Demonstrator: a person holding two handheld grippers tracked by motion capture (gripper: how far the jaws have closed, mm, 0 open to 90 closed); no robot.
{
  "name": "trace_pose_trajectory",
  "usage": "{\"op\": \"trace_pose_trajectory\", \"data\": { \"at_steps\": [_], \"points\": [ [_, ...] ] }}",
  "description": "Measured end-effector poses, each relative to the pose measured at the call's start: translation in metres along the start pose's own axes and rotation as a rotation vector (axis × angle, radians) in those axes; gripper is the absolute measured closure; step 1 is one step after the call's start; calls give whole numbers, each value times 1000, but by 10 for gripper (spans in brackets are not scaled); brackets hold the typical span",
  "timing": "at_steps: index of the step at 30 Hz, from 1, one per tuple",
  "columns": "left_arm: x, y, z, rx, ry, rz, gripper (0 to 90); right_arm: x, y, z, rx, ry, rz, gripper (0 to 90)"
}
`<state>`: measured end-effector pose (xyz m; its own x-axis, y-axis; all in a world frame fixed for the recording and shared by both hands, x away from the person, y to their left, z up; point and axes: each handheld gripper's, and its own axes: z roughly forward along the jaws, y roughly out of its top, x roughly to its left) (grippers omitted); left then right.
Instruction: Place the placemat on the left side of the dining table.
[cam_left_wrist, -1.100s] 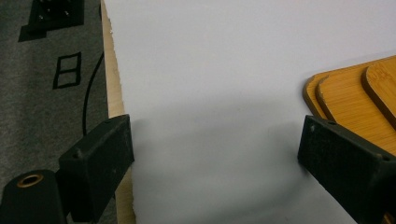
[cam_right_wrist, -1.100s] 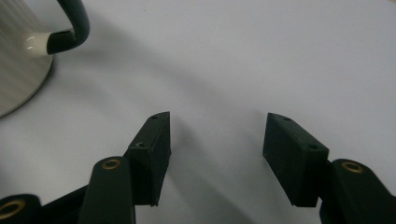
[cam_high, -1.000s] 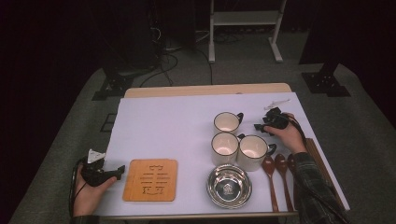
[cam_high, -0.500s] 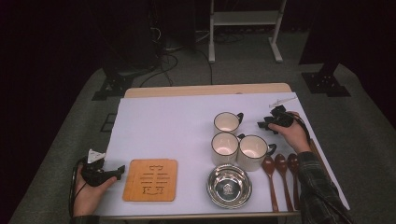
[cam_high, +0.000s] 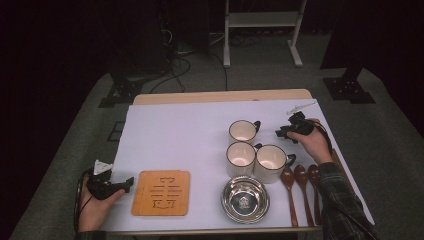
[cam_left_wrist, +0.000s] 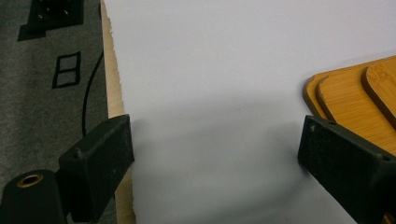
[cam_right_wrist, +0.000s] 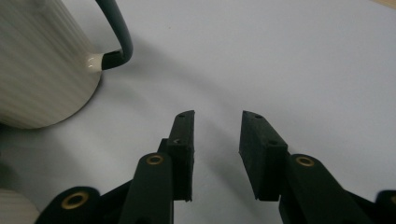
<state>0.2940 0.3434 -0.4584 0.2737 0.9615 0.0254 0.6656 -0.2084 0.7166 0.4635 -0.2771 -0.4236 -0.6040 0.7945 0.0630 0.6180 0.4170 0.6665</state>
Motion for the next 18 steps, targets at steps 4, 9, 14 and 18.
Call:
{"op": "trace_pose_trajectory", "data": {
  "at_steps": [4, 9, 14, 18],
  "points": [
    [0, 0, 0, 0, 0, 0, 94, 1, 1, -3, 3, 8, 1, 707],
    [0, 0, 0, -3, 0, 0, 95, 3, 3, -10, 5, 19, 1, 825],
    [0, 0, 0, 0, 0, -1, 95, 3, 4, -17, 0, 38, 18, 894],
    [0, 0, 0, -3, 0, 0, 95, 4, 5, -22, 3, 69, 39, 896]
  ]
}}
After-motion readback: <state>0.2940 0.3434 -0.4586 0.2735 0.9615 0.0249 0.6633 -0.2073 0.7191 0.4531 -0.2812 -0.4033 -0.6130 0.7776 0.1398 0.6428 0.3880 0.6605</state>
